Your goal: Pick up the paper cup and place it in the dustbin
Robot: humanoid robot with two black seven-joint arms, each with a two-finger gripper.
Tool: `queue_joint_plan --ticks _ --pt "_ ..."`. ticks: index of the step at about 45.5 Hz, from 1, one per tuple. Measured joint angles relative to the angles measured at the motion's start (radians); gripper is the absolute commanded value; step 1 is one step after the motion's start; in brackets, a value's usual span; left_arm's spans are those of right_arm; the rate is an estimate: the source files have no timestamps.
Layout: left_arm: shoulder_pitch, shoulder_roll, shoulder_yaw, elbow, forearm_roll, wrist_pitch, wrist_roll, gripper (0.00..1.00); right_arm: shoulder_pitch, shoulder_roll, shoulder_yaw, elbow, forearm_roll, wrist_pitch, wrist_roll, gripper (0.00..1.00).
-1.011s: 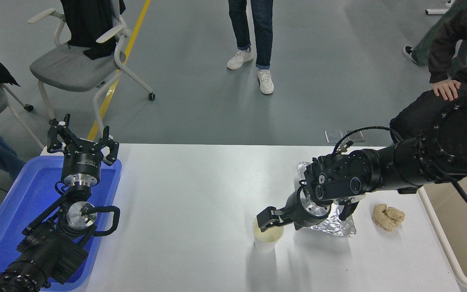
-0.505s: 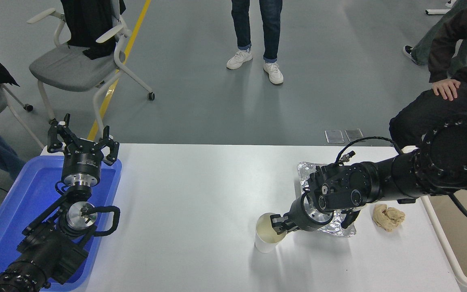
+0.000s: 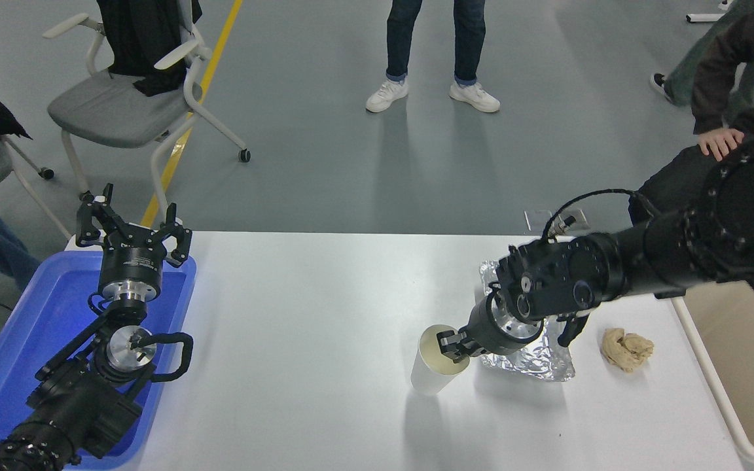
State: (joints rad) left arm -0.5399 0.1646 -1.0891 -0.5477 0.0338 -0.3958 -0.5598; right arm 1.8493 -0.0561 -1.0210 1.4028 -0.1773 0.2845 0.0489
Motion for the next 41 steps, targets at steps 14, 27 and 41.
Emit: queue_joint_plan --ticks 14,27,41 --pt "0.0 0.0 -0.001 0.0 0.0 0.0 0.001 0.99 0.365 -0.127 -0.042 0.144 0.027 0.183 -0.004 0.0" --pt "-0.002 -0.003 0.001 0.0 -0.001 0.0 0.001 0.99 0.571 -0.167 -0.077 0.175 0.036 0.305 -0.004 0.0" --pt "-0.003 -0.003 0.001 0.0 -0.001 0.0 0.0 0.99 0.635 -0.179 -0.122 0.181 0.017 0.337 -0.007 0.0"
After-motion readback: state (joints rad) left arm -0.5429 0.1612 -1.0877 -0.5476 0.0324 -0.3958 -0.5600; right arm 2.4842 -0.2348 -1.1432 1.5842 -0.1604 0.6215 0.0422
